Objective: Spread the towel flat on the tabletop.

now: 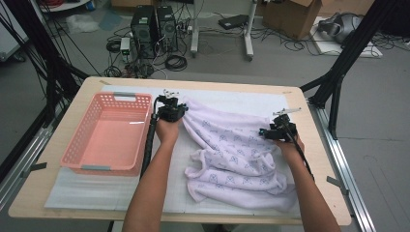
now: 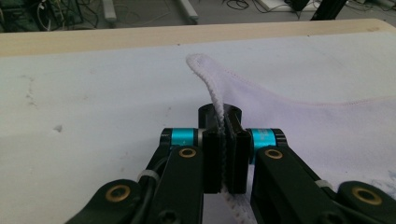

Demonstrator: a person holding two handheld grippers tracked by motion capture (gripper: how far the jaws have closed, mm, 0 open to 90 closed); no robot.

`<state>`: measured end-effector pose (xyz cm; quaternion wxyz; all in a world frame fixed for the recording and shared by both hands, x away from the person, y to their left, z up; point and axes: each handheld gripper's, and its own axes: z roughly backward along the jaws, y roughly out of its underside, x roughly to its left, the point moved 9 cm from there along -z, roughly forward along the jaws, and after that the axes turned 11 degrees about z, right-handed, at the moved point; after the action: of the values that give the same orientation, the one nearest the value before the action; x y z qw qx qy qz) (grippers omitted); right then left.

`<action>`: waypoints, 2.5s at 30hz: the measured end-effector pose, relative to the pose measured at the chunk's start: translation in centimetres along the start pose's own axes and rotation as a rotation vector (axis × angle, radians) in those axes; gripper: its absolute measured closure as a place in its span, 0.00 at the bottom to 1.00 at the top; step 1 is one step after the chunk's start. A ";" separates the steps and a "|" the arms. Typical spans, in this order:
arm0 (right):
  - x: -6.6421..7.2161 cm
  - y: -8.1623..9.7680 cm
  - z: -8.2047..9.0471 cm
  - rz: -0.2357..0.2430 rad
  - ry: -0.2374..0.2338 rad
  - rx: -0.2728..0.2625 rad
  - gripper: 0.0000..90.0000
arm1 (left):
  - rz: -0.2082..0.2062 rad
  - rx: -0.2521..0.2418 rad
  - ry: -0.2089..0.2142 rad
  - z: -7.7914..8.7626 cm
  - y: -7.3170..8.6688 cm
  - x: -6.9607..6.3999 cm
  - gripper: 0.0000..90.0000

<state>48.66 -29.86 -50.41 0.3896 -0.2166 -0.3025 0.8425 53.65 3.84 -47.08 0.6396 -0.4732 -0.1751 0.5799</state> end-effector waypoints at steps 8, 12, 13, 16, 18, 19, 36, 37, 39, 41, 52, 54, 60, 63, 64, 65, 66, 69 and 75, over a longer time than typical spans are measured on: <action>-3.1 -1.7 0.0 -0.052 0.168 -0.059 0.94 | 0.022 0.051 0.104 -0.2 1.3 -1.2 0.60; -5.3 -2.0 1.3 -0.146 0.286 -0.132 0.93 | 0.038 0.088 0.142 0.2 2.1 -1.6 0.50; -5.5 -1.9 1.5 -0.181 0.283 -0.145 0.91 | 0.048 0.097 0.153 0.4 2.3 -1.7 0.49; -5.5 -1.6 1.6 -0.233 0.246 -0.155 0.72 | 0.029 0.141 0.176 0.8 3.2 -2.3 0.46; -5.2 -1.7 2.1 -0.243 0.223 -0.167 0.68 | -0.004 0.192 0.188 1.1 4.0 -3.0 0.43; -5.0 -1.8 2.4 -0.232 0.223 -0.175 0.68 | -0.016 0.186 0.185 1.2 4.2 -3.3 0.41; -0.1 -1.4 6.1 -0.098 0.057 -0.177 0.57 | -0.224 0.222 0.126 2.3 7.7 -6.0 0.90; 0.2 -1.4 6.3 -0.091 0.051 -0.173 0.57 | -0.206 0.208 0.116 2.2 7.4 -5.7 0.94; 0.8 -1.4 6.7 -0.070 0.026 -0.169 0.57 | -0.168 0.151 0.075 2.0 6.5 -4.8 0.96; 1.3 -1.4 6.9 -0.053 0.008 -0.157 0.56 | -0.112 0.090 0.044 2.0 5.3 -3.7 0.96; 3.0 2.1 4.0 -0.069 -0.060 -0.051 0.57 | 0.020 0.011 0.072 2.5 3.6 -1.3 0.62; 3.8 2.1 3.0 -0.062 -0.081 -0.037 0.59 | 0.008 0.015 0.092 2.9 3.6 -1.7 0.57; 4.3 1.2 2.0 0.078 0.033 0.004 0.95 | -0.035 0.055 0.158 3.9 4.3 -3.4 0.54; 2.0 0.8 1.9 0.056 0.156 -0.004 0.95 | -0.056 0.080 0.190 4.3 5.2 -4.3 0.54; 1.0 0.7 2.0 0.046 0.210 -0.008 0.95 | -0.056 0.088 0.201 4.5 5.6 -4.6 0.54; 0.0 0.7 2.2 0.028 0.256 -0.015 0.95 | -0.061 0.097 0.209 4.6 5.9 -4.7 0.54; -0.8 0.7 2.4 0.009 0.299 -0.020 0.95 | -0.065 0.114 0.219 4.8 6.2 -5.0 0.54; -1.6 1.1 2.3 -0.065 0.282 -0.032 0.89 | -0.098 0.167 0.250 5.3 6.9 -5.7 0.53; -0.5 0.6 4.0 -0.096 0.218 -0.114 0.72 | -0.152 0.246 0.288 6.0 8.0 -7.3 0.51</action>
<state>46.28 -31.91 -47.84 0.4470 -0.3140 -0.3156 0.7759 42.44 -1.32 -48.25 0.7530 -0.4552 -0.0450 0.4730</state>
